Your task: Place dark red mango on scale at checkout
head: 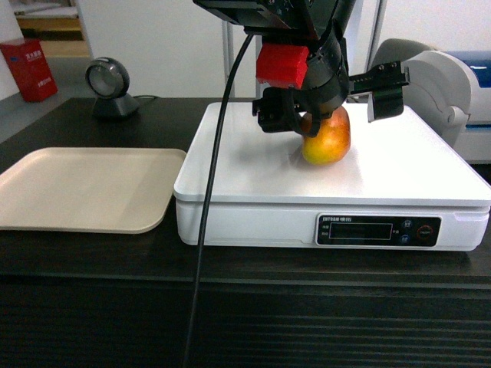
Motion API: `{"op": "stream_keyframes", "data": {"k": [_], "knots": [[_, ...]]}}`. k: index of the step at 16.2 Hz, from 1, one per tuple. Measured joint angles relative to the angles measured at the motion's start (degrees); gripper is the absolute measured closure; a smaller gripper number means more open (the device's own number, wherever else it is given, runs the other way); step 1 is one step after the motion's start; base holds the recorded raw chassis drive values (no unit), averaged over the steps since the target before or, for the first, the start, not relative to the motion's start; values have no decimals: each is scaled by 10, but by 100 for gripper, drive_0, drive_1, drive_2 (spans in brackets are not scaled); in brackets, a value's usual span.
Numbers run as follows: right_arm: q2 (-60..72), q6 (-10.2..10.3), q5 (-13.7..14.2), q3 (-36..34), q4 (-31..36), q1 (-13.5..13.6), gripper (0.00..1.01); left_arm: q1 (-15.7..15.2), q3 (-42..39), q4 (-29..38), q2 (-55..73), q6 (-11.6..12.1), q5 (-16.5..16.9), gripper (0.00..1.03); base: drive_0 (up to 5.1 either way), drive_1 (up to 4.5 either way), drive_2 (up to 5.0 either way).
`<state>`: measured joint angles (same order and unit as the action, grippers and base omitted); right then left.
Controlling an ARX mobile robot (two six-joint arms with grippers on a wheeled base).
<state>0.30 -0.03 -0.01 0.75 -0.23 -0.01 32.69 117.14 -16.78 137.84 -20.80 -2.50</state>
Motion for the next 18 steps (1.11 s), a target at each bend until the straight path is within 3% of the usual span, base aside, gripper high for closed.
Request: {"op": "stream_keyframes", "data": {"k": [2, 4, 6, 7, 9, 12, 14, 17, 18], "knots": [[0, 0, 0, 0, 0, 0, 3, -5, -32, 67, -41, 48, -18, 5, 0, 0, 0], [0, 0, 0, 0, 0, 0, 3, -8, -60, 104, -84, 72, -17, 5, 0, 0, 0], [0, 0, 0, 0, 0, 0, 3, -20, -125, 170, -154, 84, 20, 5, 0, 0, 0], [0, 0, 0, 0, 0, 0, 3, -28, -154, 186, -182, 79, 44, 5, 0, 0, 0], [0, 0, 0, 0, 0, 0, 3, -65, -205, 189, -238, 28, 118, 5, 0, 0, 0], [0, 0, 0, 0, 0, 0, 3, -113, -243, 203, -277, -40, 183, 5, 0, 0, 0], [0, 0, 0, 0, 0, 0, 3, -154, -283, 224, -316, -62, 187, 5, 0, 0, 0], [0, 0, 0, 0, 0, 0, 3, -190, -327, 238, -370, -72, 206, 5, 0, 0, 0], [0, 0, 0, 0, 0, 0, 3, -194, -347, 269, -382, -61, 179, 7, 0, 0, 0]]}}
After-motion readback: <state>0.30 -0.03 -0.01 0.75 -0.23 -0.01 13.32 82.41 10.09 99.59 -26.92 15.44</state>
